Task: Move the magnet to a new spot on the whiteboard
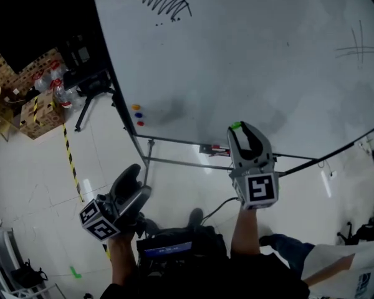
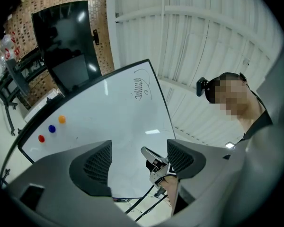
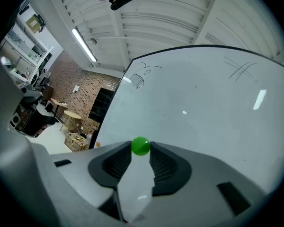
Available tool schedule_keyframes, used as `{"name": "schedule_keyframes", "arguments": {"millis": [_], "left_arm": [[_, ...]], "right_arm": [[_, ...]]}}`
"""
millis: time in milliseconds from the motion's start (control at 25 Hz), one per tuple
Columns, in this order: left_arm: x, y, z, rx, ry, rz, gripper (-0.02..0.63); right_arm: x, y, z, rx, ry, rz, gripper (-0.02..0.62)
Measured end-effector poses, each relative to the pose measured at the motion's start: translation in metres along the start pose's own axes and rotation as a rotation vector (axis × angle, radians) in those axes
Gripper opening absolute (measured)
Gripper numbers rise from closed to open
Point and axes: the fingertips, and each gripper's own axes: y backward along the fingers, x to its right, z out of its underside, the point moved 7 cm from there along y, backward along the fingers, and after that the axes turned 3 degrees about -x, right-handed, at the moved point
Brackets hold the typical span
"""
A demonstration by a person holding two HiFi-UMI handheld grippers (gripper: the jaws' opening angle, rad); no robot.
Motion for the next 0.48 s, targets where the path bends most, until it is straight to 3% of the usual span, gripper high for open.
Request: {"name": "schedule_keyframes", "arguments": {"millis": [480], "left_arm": [[-0.031,0.115,-0.073,0.014,0.035,0.011,0.359]], "right_arm": [[-0.129,-0.038,-0.047,-0.043,0.040,0.012,0.149]]}}
